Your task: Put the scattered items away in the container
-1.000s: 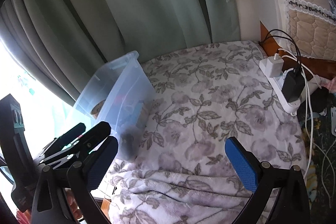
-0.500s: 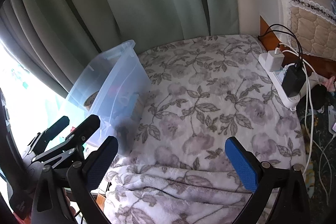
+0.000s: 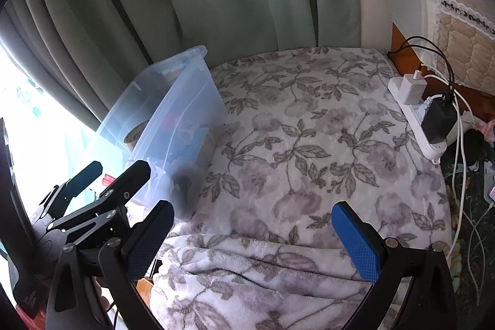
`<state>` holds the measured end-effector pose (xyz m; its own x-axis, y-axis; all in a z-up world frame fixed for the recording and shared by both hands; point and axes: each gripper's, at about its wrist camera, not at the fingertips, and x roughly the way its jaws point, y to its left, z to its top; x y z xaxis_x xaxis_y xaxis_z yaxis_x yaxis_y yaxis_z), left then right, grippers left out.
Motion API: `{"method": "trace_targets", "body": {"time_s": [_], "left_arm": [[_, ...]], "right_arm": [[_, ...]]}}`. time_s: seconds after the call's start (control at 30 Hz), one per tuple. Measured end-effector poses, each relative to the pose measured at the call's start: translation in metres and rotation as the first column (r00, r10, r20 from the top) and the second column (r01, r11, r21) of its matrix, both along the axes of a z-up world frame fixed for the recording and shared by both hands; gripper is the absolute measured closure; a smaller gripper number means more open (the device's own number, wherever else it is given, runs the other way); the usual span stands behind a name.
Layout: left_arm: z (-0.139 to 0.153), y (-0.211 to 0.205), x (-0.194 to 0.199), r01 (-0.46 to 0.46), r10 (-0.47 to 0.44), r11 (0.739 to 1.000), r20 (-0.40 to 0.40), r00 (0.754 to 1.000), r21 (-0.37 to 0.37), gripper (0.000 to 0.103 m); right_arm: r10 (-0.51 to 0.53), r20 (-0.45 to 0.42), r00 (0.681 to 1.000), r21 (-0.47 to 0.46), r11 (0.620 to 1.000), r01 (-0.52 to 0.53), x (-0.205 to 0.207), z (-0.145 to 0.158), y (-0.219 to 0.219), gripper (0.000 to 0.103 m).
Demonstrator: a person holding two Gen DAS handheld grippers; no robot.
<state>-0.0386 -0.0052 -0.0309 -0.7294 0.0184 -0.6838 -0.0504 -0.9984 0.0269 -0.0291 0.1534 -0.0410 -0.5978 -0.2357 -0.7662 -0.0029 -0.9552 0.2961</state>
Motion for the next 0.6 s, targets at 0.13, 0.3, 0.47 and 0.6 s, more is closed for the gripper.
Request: {"method": "trace_targets", "body": {"time_s": [0.13, 0.3, 0.47, 0.6], "left_arm": [[-0.002, -0.0003, -0.0005, -0.002, 0.002, 1.0, 0.004, 1.0, -0.003, 0.013], [-0.004, -0.0014, -0.0011, -0.001, 0.001, 1.0, 0.017, 1.0, 0.007, 0.013], [-0.0032, -0.0005, 0.0012, -0.002, 0.002, 1.0, 0.01, 1.0, -0.006, 0.013], [-0.0025, 0.0001, 0.0026, 0.0, 0.0, 1.0, 0.005, 1.0, -0.017, 0.013]], "right_arm": [[0.001, 0.008, 1.0, 0.003, 1.0, -0.001, -0.001, -0.0026, -0.0019, 0.0], [0.003, 0.013, 1.0, 0.018, 1.0, -0.003, -0.0013, -0.0027, -0.0046, 0.0], [0.006, 0.011, 1.0, 0.027, 1.0, -0.006, 0.0003, -0.0012, -0.0058, 0.0], [0.009, 0.009, 1.0, 0.024, 1.0, -0.009, 0.0016, -0.0012, -0.0059, 0.0]]}}
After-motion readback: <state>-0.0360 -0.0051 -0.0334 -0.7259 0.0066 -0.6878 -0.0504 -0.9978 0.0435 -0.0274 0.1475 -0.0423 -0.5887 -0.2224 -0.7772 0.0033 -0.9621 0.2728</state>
